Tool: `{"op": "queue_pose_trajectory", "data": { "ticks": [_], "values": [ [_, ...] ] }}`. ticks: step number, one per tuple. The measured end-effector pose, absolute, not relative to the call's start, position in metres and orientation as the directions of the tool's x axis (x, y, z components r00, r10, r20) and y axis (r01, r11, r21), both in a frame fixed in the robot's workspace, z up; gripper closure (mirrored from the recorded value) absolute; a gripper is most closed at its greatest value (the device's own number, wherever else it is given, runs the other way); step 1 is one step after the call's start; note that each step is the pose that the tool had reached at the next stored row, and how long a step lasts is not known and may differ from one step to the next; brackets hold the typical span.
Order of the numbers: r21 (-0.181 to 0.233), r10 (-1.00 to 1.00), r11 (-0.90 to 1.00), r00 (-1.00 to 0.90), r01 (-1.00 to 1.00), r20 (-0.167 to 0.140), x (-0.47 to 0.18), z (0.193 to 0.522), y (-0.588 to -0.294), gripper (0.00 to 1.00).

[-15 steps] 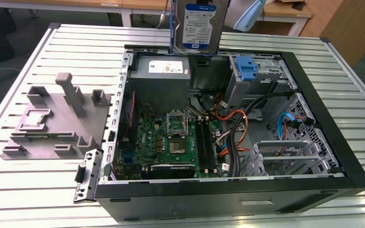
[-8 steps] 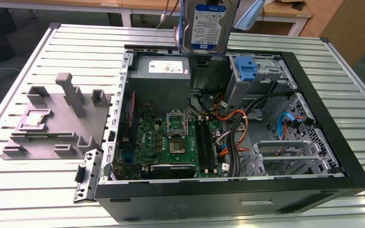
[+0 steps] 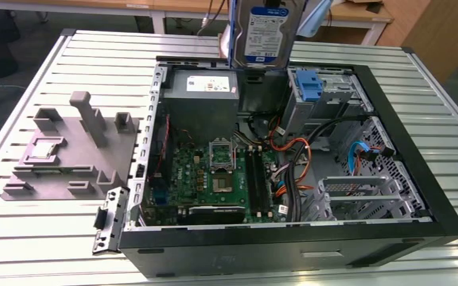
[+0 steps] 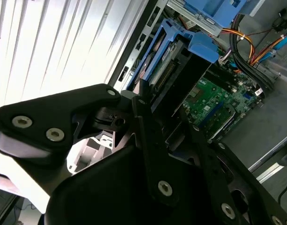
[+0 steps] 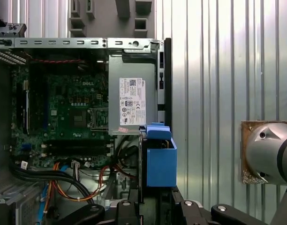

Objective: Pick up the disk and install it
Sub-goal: 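Pick up the disk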

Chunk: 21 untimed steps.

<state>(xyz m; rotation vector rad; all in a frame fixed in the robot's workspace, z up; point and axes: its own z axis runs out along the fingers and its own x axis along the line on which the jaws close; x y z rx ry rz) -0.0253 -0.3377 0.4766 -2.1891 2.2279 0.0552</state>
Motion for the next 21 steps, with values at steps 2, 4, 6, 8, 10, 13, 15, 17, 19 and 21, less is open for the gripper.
{"op": "queue_pose_trajectory", "data": {
  "ticks": [2, 4, 6, 8, 10, 13, 15, 17, 19, 21],
  "values": [
    [0.013, -0.999, 0.017, -0.018, -1.0, -0.037, -0.025, 0.477, -0.34, 0.65],
    [0.013, -0.999, 0.017, -0.018, -1.0, -0.037, -0.025, 0.477, -0.343, 0.65],
    [0.013, -0.999, 0.017, -0.018, -1.0, -0.037, -0.025, 0.477, -0.346, 0.65],
    [0.013, -0.999, 0.017, -0.018, -1.0, -0.037, -0.025, 0.477, -0.349, 0.65],
    [0.013, -0.999, 0.017, -0.018, -1.0, -0.037, -0.025, 0.477, -0.352, 0.65],
    [0.013, -0.999, 0.017, -0.018, -1.0, -0.037, -0.025, 0.476, -0.357, 0.65],
    [0.013, -0.999, 0.017, -0.018, -1.0, -0.037, -0.025, 0.476, -0.36, 0.65],
    [0.013, -0.999, 0.017, -0.018, -1.0, -0.037, -0.025, 0.476, -0.364, 0.65],
    [0.013, -0.999, 0.017, -0.018, -1.0, -0.037, -0.025, 0.476, -0.367, 0.65],
    [0.013, -0.999, 0.017, -0.018, -1.0, -0.037, -0.025, 0.476, -0.371, 0.65]
  ]
}}
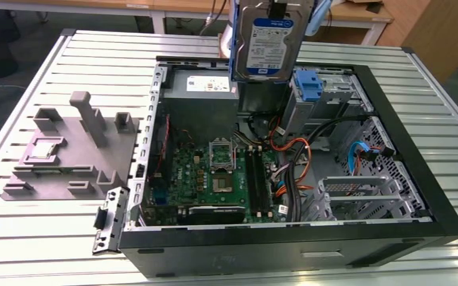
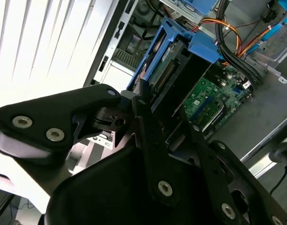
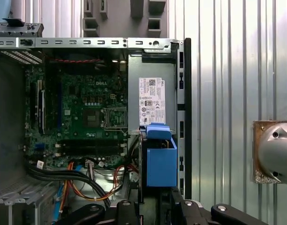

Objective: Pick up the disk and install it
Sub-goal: 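Pick up the disk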

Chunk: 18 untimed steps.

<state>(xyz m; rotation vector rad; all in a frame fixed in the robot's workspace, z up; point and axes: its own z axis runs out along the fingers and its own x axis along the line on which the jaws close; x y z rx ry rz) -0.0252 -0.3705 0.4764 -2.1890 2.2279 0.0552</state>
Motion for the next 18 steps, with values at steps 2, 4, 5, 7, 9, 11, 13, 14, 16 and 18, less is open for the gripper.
{"op": "queue_pose_trajectory", "data": {
  "ticks": [2, 4, 5, 7, 9, 11, 13, 14, 16, 18],
  "values": [
    [0.013, -0.999, 0.017, -0.018, -1.0, -0.037, -0.025, 0.476, -0.374, 0.65],
    [0.013, -0.999, 0.017, -0.018, -1.0, -0.037, -0.025, 0.476, -0.377, 0.65],
    [0.013, -0.999, 0.017, -0.018, -1.0, -0.037, -0.025, 0.476, -0.379, 0.65],
    [0.013, -0.999, 0.017, -0.018, -1.0, -0.037, -0.025, 0.476, -0.382, 0.65],
    [0.013, -0.999, 0.017, -0.018, -1.0, -0.037, -0.025, 0.476, -0.386, 0.65],
    [0.013, -0.999, 0.017, -0.018, -1.0, -0.037, -0.025, 0.476, -0.389, 0.65],
    [0.013, -0.999, 0.017, -0.018, -1.0, -0.037, -0.025, 0.476, -0.392, 0.65],
    [0.013, -0.999, 0.017, -0.018, -1.0, -0.037, -0.025, 0.476, -0.394, 0.65],
    [0.013, -0.999, 0.017, -0.018, -1.0, -0.037, -0.025, 0.476, -0.397, 0.65],
    [0.013, -0.999, 0.017, -0.018, -1.0, -0.037, -0.025, 0.476, -0.401, 0.65]
  ]
}}
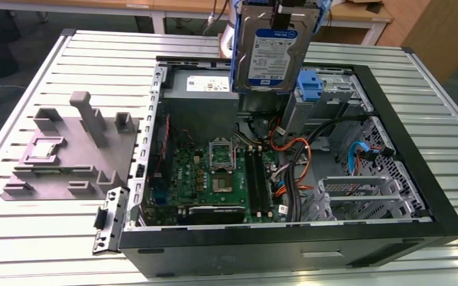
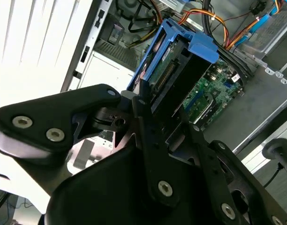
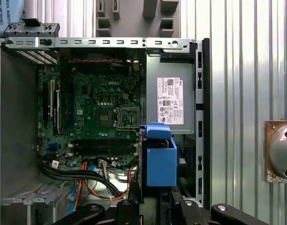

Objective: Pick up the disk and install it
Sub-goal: 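Pick up the disk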

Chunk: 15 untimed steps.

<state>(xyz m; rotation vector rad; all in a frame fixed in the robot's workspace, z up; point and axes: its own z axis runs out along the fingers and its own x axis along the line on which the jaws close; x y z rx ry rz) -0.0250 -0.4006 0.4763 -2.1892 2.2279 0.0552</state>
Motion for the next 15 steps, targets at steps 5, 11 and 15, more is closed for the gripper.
{"op": "queue_pose_trajectory", "data": {
  "ticks": [5, 11, 15],
  "values": [
    [0.013, -0.999, 0.017, -0.018, -1.0, -0.037, -0.025, 0.476, -0.409, 0.65],
    [0.013, -0.999, 0.017, -0.018, -1.0, -0.037, -0.025, 0.476, -0.42, 0.65],
    [0.013, -0.999, 0.017, -0.018, -1.0, -0.038, -0.025, 0.476, -0.428, 0.65]
  ]
}}
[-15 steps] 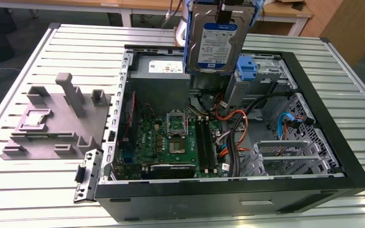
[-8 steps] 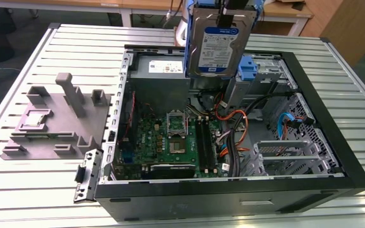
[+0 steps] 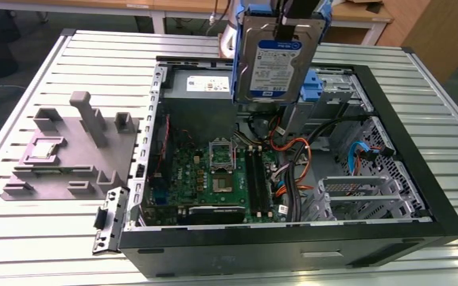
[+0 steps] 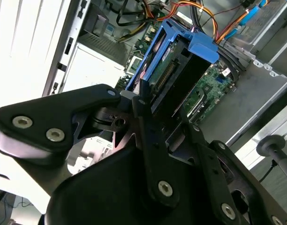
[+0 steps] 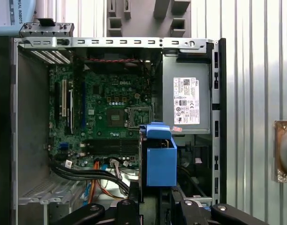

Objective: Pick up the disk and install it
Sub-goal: 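Pick up the disk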

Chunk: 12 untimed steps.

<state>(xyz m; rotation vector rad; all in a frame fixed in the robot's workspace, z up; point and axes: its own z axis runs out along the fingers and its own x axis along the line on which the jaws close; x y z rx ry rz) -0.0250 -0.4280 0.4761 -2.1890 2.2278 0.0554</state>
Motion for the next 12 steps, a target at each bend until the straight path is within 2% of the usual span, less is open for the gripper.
{"op": "queue_pose_trajectory", "data": {
  "ticks": [12],
  "values": [
    [0.013, -0.999, 0.017, -0.018, -1.0, -0.037, -0.025, 0.476, -0.455, 0.65]
  ]
}}
